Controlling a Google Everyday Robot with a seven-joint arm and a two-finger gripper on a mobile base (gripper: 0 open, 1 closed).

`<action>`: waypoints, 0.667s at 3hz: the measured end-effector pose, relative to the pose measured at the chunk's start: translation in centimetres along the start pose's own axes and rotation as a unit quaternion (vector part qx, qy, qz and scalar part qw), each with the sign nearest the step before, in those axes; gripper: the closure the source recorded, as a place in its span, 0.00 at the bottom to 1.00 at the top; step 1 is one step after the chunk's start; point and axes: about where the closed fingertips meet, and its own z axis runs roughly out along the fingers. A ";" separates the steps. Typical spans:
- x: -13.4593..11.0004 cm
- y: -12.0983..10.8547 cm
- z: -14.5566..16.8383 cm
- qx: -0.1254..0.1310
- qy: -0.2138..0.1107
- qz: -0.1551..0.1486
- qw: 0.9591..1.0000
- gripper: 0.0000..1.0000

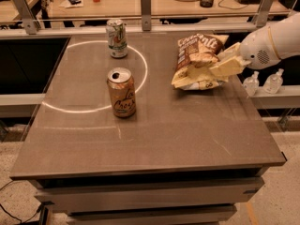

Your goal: Move brown chip bag near orange can

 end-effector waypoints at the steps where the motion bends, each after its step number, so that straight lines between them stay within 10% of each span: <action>1: -2.4 2.9 -0.1 -0.042 -0.024 -0.020 0.999 1.00; 2: -4.5 5.7 0.2 -0.081 -0.046 -0.037 0.995 1.00</action>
Offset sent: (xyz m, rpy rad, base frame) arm -0.0604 0.0798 0.0459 0.1505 0.0115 0.2606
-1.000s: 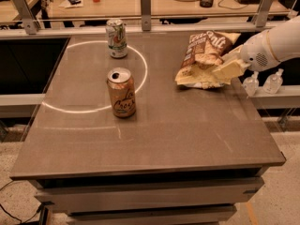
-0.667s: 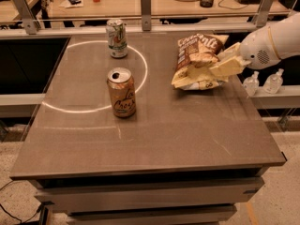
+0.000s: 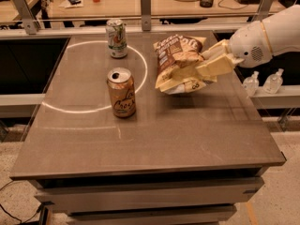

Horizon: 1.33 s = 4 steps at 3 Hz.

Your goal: Move brown chip bag near orange can

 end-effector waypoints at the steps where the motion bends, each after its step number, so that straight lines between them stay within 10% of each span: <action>1: -1.3 2.0 0.7 -0.027 -0.015 -0.010 0.999 1.00; 4: -0.8 6.6 4.1 -0.102 -0.016 -0.026 0.994 1.00</action>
Offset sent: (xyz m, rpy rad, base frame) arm -0.0508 0.0455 -0.0017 0.0749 0.0454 0.1586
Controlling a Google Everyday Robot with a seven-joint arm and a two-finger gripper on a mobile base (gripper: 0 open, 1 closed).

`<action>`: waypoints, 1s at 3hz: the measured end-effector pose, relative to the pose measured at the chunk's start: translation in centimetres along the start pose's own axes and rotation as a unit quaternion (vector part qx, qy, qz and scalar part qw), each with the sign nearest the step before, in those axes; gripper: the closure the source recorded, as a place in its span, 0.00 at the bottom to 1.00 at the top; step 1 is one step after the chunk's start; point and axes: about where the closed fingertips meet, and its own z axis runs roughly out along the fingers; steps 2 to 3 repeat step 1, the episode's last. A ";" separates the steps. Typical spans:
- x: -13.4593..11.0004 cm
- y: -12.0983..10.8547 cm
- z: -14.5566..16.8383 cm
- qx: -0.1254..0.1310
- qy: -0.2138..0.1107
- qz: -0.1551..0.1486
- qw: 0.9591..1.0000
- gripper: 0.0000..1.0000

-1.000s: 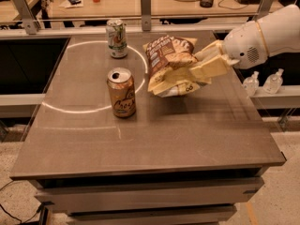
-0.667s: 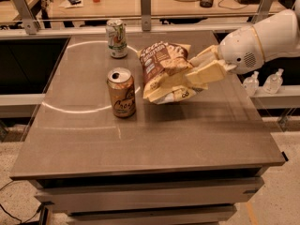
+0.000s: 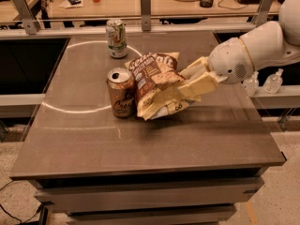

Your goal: Move brown chip bag near orange can

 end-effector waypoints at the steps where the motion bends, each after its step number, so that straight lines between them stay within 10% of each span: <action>1: -0.1 0.0 0.1 -0.001 0.000 -0.001 1.000 0.83; 3: -0.1 0.0 0.1 -0.001 0.000 -0.001 1.000 0.83</action>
Offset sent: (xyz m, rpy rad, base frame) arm 0.0000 0.0000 0.0000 0.0000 0.0000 0.0000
